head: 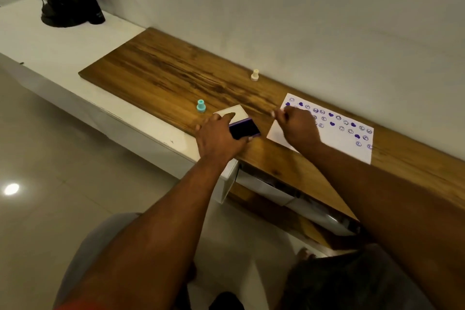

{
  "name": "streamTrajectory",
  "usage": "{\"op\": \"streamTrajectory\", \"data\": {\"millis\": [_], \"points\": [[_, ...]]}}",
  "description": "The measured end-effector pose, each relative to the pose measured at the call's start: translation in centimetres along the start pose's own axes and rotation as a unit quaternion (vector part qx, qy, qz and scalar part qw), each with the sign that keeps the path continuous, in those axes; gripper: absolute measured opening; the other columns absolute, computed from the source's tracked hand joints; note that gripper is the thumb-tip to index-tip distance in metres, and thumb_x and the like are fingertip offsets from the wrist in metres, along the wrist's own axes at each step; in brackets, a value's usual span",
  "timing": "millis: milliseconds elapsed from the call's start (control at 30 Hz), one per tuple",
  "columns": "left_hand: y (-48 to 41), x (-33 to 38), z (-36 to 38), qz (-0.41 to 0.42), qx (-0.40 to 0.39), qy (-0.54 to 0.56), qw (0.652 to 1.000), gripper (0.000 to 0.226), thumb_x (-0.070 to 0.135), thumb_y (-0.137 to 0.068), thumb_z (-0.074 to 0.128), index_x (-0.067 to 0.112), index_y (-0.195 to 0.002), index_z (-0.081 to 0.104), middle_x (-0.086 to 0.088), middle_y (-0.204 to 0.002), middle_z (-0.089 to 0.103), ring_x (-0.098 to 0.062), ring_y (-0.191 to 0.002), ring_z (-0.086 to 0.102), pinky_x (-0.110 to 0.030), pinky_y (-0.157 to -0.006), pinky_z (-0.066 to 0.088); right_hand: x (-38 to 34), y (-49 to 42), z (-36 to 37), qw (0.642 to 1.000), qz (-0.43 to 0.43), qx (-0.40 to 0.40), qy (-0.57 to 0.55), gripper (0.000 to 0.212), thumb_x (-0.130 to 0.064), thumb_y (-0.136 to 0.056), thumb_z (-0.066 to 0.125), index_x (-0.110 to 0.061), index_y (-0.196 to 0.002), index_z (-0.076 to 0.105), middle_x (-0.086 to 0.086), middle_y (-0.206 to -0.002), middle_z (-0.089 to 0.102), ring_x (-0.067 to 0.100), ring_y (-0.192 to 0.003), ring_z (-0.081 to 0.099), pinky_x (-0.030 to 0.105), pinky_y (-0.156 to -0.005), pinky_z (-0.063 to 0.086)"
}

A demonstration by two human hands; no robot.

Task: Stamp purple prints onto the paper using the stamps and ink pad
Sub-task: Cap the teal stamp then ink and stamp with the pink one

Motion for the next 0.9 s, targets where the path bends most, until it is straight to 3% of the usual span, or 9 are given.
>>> {"op": "streamTrajectory", "data": {"millis": [133, 233, 333, 500, 667, 900], "points": [[0.6, 5.7, 0.8, 0.074, 0.005, -0.014, 0.997, 0.086, 0.09, -0.077, 0.054, 0.034, -0.141, 0.06, 0.0, -0.133, 0.065, -0.025, -0.125, 0.056, -0.048, -0.104, 0.041, 10.4, 0.4, -3.0, 0.994, 0.101, 0.007, 0.037, 0.053, -0.051, -0.106, 0.042, -0.012, -0.078, 0.067, 0.003, -0.064, 0.059, 0.027, -0.069, 0.06, 0.032, -0.068, 0.037], [1.5, 11.2, 2.8, 0.152, -0.012, -0.018, 0.988, 0.078, 0.087, -0.082, 0.052, 0.035, -0.14, 0.061, 0.001, -0.136, 0.066, -0.025, -0.127, 0.057, -0.049, -0.104, 0.04, 15.8, 0.4, -3.8, 0.987, 0.157, -0.009, 0.024, 0.056, -0.048, -0.105, 0.044, -0.005, -0.086, 0.073, 0.02, -0.084, 0.071, 0.029, -0.073, 0.057, 0.032, -0.072, 0.036], [1.7, 15.1, 5.6, 0.195, -0.05, 0.007, 0.98, 0.077, 0.084, -0.085, 0.052, 0.033, -0.143, 0.059, -0.001, -0.134, 0.067, -0.025, -0.124, 0.06, -0.046, -0.1, 0.045, 17.4, 0.3, -3.5, 0.985, 0.174, -0.019, -0.004, 0.054, -0.048, -0.106, 0.044, -0.006, -0.096, 0.077, 0.021, -0.097, 0.073, 0.031, -0.081, 0.058, 0.032, -0.074, 0.036], [0.2, 18.6, 9.4, 0.192, -0.087, 0.028, 0.977, 0.083, 0.083, -0.087, 0.05, 0.031, -0.152, 0.051, -0.002, -0.135, 0.067, -0.024, -0.123, 0.06, -0.041, -0.095, 0.05, 18.1, 0.1, -2.6, 0.983, 0.181, -0.017, -0.003, 0.056, -0.051, -0.106, 0.041, -0.008, -0.098, 0.075, 0.012, -0.087, 0.07, 0.024, -0.077, 0.057, 0.031, -0.071, 0.037], [-0.7, 18.9, 12.0, 0.183, -0.08, -0.034, 0.979, 0.088, 0.091, -0.085, 0.039, 0.035, -0.15, 0.052, 0.0, -0.123, 0.068, -0.023, -0.111, 0.062, -0.04, -0.086, 0.052, 19.0, -0.5, -2.4, 0.985, 0.171, -0.025, 0.004, 0.056, -0.05, -0.106, 0.042, -0.007, -0.096, 0.075, 0.008, -0.08, 0.063, 0.026, -0.077, 0.059, 0.031, -0.071, 0.036], [-0.7, 18.7, 12.4, 0.181, -0.058, -0.038, 0.981, 0.088, 0.093, -0.082, 0.036, 0.036, -0.146, 0.056, 0.0, -0.119, 0.07, -0.023, -0.108, 0.063, -0.042, -0.084, 0.051, 19.2, -1.4, -3.2, 0.982, 0.182, -0.054, 0.0, 0.055, -0.049, -0.104, 0.048, -0.003, -0.088, 0.072, 0.019, -0.089, 0.07, 0.035, -0.087, 0.064, 0.036, -0.075, 0.045]]}}
Point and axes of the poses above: each hand's wrist, its own y-axis away from the middle knuckle, its own z-axis out of the palm, x = y × z, the point moved 6 cm from there along -y, towards the middle knuckle
